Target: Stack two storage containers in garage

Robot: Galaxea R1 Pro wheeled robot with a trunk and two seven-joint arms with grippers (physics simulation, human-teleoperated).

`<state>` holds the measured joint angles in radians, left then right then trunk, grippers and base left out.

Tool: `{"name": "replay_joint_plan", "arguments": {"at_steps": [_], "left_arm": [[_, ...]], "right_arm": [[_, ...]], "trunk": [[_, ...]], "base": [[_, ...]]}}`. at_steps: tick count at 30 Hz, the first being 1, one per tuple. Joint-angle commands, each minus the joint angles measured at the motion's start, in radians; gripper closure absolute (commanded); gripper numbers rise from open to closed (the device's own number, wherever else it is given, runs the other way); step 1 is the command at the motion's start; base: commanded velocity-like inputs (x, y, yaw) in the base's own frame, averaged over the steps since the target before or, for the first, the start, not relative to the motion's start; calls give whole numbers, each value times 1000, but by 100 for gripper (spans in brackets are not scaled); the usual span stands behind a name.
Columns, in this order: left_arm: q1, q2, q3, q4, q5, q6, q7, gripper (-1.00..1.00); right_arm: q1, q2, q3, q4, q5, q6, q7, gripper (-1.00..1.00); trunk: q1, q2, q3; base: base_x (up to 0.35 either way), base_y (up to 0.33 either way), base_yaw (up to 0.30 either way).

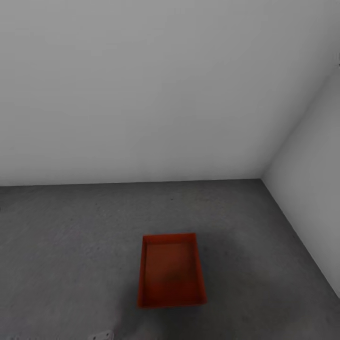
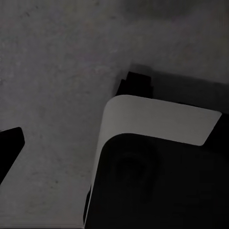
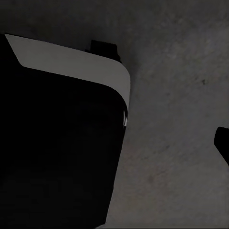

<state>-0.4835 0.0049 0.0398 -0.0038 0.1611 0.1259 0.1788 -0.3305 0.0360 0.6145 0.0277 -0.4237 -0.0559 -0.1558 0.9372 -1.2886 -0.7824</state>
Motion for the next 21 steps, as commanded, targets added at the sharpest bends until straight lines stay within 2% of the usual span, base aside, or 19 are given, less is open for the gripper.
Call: {"name": "replay_joint_plan", "arguments": {"at_steps": [1,13,21], "left_arm": [[0,0,3,0,7,3,2,-100],[0,2,3,2,11,3,2,-100],[0,2,3,2,12,3,2,-100]], "right_arm": [[-1,1,8,3,-10,-5,-1,-100],[-1,1,8,3,-11,-4,-2,-100],[-1,2,7,4,-19,-3,-9,-100]], "trunk": [[0,0,-1],[0,0,-1],[0,0,8]], "base": [[-218,55,0],[-291,73,0],[-53,9,0]]}}
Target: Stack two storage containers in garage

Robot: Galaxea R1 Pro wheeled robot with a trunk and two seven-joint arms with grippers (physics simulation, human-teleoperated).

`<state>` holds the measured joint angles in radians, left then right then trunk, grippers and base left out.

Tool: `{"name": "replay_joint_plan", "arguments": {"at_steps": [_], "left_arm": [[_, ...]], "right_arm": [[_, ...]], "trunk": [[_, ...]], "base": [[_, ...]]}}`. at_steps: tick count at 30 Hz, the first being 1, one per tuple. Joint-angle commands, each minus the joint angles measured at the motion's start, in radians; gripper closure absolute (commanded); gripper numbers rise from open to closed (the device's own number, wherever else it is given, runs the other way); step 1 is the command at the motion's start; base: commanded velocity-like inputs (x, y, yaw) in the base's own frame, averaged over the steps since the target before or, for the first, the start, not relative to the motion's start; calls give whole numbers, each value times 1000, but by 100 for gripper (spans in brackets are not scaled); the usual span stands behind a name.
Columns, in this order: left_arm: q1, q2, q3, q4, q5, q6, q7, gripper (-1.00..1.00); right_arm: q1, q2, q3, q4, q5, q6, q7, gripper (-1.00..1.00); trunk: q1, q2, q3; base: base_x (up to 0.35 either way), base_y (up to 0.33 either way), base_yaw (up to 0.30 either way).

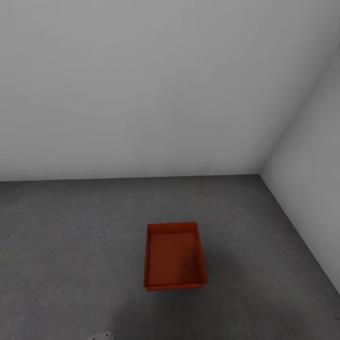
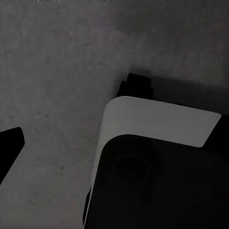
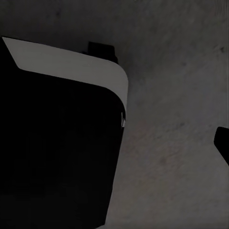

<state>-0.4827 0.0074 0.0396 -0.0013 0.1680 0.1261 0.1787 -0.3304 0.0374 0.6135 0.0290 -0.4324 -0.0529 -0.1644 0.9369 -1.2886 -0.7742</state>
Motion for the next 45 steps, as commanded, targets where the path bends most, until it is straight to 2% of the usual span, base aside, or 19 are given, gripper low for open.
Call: {"name": "replay_joint_plan", "arguments": {"at_steps": [1,17,23,27,35,45], "left_arm": [[-1,0,3,0,5,3,2,-100],[28,0,3,-1,-3,1,1,-100],[33,-1,3,0,-4,2,-1,-100],[52,0,3,0,-6,-1,-27,-100],[84,1,3,0,-3,-60,-68,-100],[88,1,3,-1,-2,-72,-70,-100]], "right_arm": [[-1,1,9,3,-10,-5,-1,-100],[13,1,9,3,-8,-15,6,-100],[34,2,9,2,-2,-54,7,-100],[40,2,9,2,-1,-64,8,-100],[49,2,9,2,-2,-68,8,-100],[53,4,9,2,0,-68,8,-100]], "trunk": [[0,0,1],[0,0,26],[0,0,35],[0,0,42],[0,0,54],[0,0,70]], "base": [[-6,1,0],[-1,0,0],[0,0,0],[0,0,0],[0,0,0],[0,0,0]]}}
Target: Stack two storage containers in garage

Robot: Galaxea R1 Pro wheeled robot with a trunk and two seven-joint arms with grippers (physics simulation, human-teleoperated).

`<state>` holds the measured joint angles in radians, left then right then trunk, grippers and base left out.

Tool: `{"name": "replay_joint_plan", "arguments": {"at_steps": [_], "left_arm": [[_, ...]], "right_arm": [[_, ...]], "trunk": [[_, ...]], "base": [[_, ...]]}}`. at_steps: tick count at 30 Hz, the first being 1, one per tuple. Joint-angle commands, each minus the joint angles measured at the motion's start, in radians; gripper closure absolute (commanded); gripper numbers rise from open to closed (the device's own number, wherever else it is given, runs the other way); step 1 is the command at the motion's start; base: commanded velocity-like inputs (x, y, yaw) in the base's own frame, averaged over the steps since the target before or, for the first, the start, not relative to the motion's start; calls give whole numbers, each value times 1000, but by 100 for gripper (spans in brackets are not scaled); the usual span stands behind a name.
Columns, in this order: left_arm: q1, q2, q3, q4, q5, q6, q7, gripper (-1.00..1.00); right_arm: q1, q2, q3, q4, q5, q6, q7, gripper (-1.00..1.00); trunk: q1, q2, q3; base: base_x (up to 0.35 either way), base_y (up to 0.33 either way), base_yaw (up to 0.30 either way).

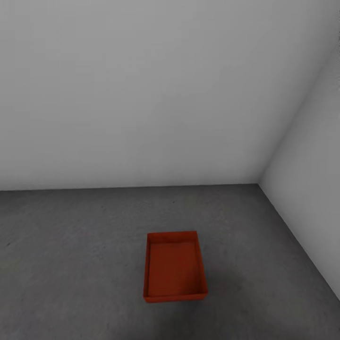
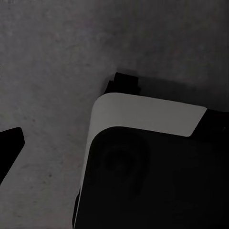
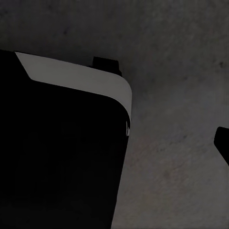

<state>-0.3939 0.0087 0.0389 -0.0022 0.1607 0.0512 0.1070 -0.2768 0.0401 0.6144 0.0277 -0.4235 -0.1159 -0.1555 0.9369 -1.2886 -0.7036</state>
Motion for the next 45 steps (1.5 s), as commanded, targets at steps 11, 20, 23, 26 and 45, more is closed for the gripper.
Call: {"name": "replay_joint_plan", "arguments": {"at_steps": [11,20,23,26,45], "left_arm": [[0,-1,4,-1,11,-1,2,-100],[0,0,4,-1,8,-1,2,-100],[0,0,4,-1,7,-1,2,-100],[0,0,4,-1,8,-1,2,-100],[0,8,4,0,10,0,-24,-100]], "right_arm": [[-1,0,8,3,-12,-4,-1,-100],[-1,0,8,4,-12,-4,-1,-100],[-1,0,8,4,-12,-4,0,-100],[-1,0,8,3,-12,-4,0,-100],[16,-32,8,3,-11,-4,177,-100]], "trunk": [[0,0,17],[0,0,31],[0,0,36],[0,0,40],[0,0,70]], "base": [[0,0,0],[0,0,0],[0,0,0],[0,0,0],[0,0,-81]]}}
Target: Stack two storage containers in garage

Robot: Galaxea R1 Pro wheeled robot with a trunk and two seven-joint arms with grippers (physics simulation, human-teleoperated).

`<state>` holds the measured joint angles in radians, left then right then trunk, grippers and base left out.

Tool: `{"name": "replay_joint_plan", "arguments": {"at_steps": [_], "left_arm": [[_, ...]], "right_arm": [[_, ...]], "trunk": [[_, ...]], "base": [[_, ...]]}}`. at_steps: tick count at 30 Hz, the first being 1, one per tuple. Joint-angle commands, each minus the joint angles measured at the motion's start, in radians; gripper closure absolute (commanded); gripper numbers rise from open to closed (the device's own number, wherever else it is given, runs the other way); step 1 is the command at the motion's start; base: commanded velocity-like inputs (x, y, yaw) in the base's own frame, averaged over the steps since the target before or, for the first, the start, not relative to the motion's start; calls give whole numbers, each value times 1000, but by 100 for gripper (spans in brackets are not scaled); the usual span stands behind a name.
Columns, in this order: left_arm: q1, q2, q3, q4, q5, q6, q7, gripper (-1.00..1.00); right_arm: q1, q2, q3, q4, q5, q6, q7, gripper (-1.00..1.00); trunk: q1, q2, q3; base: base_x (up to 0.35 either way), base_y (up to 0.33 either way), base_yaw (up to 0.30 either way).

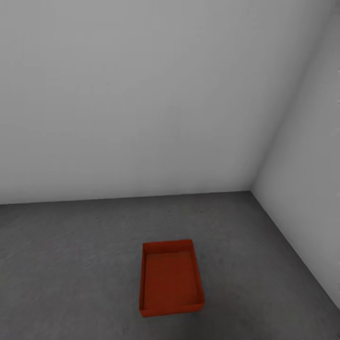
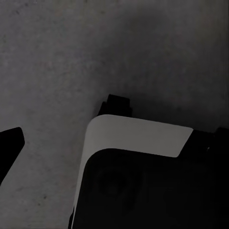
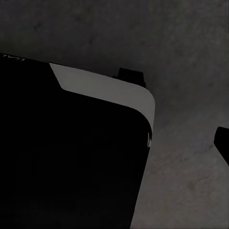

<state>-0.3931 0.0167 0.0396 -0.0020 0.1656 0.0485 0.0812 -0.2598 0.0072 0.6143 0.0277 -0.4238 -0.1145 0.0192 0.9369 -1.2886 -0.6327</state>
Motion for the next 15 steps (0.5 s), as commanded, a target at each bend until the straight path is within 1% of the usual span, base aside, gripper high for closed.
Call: {"name": "replay_joint_plan", "arguments": {"at_steps": [1,10,15], "left_arm": [[-1,0,3,-1,5,3,1,-100],[-1,-1,3,-1,6,3,5,-100],[-1,-5,3,-1,5,2,5,-100]], "right_arm": [[-1,0,8,3,-10,-5,2,-100],[-1,0,8,3,-12,-5,-3,-100],[-1,0,8,3,-12,-5,-9,-100]], "trunk": [[0,0,1],[0,0,15],[0,0,20]], "base": [[0,0,-116],[0,0,-103],[0,0,-41]]}}
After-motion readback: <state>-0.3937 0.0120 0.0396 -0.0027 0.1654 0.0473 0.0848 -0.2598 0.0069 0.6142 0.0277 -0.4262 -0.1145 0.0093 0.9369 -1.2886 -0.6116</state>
